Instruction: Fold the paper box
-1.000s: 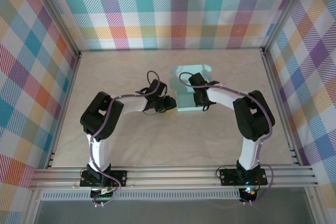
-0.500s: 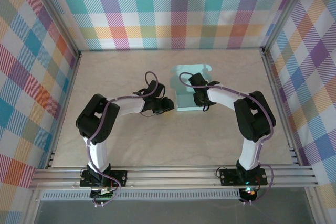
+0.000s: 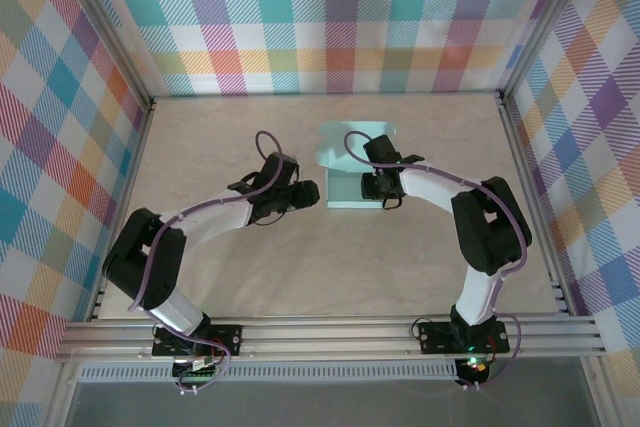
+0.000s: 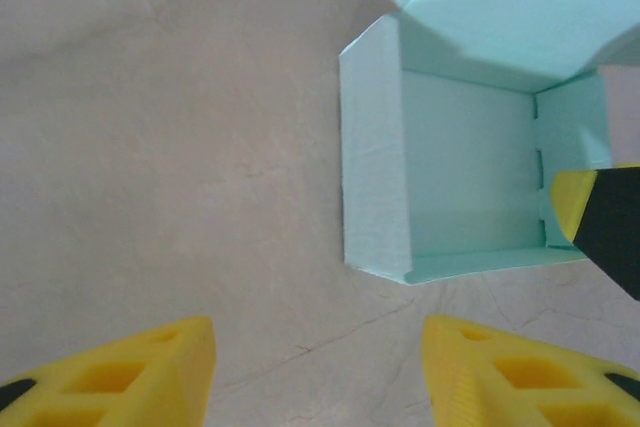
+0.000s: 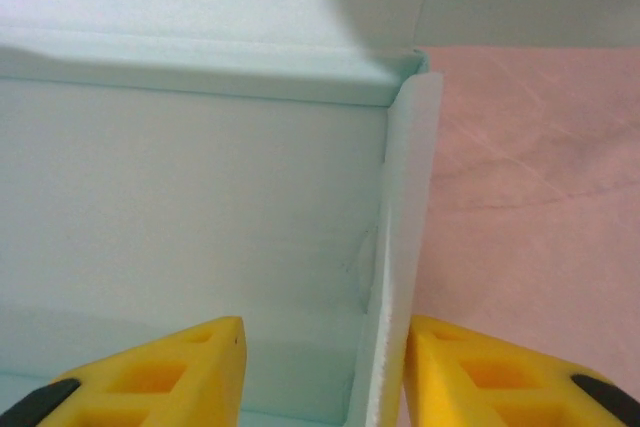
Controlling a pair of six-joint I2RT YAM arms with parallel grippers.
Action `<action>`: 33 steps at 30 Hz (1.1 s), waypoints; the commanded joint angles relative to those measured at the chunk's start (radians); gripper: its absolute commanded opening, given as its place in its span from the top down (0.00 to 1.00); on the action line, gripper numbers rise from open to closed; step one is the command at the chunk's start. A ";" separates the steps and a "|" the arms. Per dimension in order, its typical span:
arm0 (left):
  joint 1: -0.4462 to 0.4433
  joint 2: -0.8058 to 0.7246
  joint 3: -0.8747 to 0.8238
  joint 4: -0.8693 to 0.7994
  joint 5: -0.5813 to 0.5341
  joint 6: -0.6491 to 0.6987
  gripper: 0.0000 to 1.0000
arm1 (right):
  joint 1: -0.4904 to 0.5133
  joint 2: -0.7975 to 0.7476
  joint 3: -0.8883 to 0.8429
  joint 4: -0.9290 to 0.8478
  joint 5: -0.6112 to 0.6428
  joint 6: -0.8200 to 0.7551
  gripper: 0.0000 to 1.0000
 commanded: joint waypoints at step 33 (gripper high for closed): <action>0.255 0.639 1.030 -0.679 0.603 1.181 0.28 | -0.242 -0.392 -0.137 0.119 -0.382 -0.162 0.30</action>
